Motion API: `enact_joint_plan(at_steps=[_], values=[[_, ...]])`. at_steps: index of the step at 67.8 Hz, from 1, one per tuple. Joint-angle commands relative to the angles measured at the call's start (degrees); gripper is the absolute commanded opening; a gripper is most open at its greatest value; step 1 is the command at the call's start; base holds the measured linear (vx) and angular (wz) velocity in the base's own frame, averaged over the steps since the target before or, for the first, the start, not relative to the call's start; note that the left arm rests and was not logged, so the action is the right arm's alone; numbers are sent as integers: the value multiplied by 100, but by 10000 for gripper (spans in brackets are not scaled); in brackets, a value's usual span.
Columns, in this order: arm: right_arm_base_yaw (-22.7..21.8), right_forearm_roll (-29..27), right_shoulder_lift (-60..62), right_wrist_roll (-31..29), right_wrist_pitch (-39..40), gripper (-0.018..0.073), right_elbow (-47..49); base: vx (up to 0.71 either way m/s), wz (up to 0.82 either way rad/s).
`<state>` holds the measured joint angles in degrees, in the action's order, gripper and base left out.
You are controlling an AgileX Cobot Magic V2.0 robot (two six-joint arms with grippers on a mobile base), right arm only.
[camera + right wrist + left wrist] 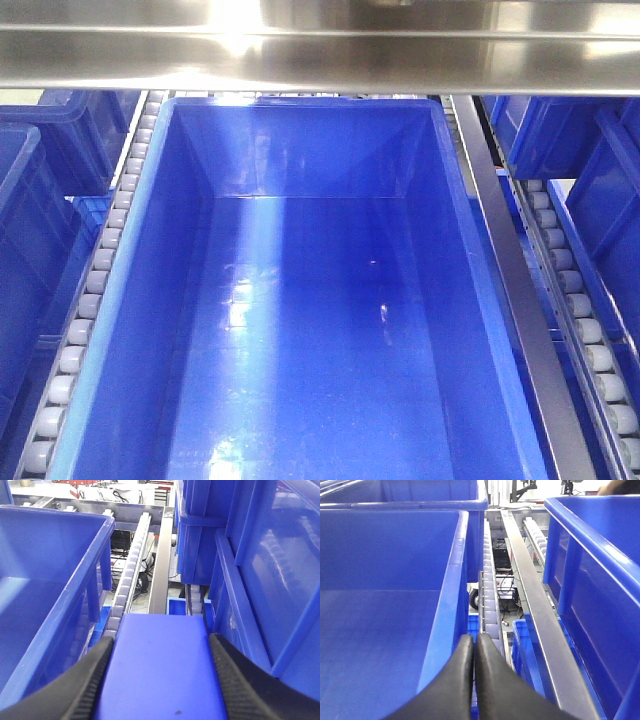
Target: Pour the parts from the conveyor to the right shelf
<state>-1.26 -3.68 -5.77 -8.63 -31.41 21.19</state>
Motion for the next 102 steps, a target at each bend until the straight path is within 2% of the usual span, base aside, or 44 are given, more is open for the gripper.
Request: enact_joint_plan(at_steps=[1,17,25,34,47,59,75,86,102], values=[[-32,-32,-203,-19,519,-6,194,0,0],[-19,-465,-1141,-19,701,-6,664,0,0],[215,-583,-1604,-19,802,-6,944,0,0],[741,-484,-2295,-19,772,-6,1306,0,0],[1797,-215,-3289,9,753,-6,1969,0,0],[2864,79,-4394,74,378,-6,2632,0,0],[3935,208,-6057,198,41,-6,3322,0,0],[4315,423,-7226,363,-396,-6,3960,0,0],[4369,860,-8774,816,-1587,-6,5427,0,0]])
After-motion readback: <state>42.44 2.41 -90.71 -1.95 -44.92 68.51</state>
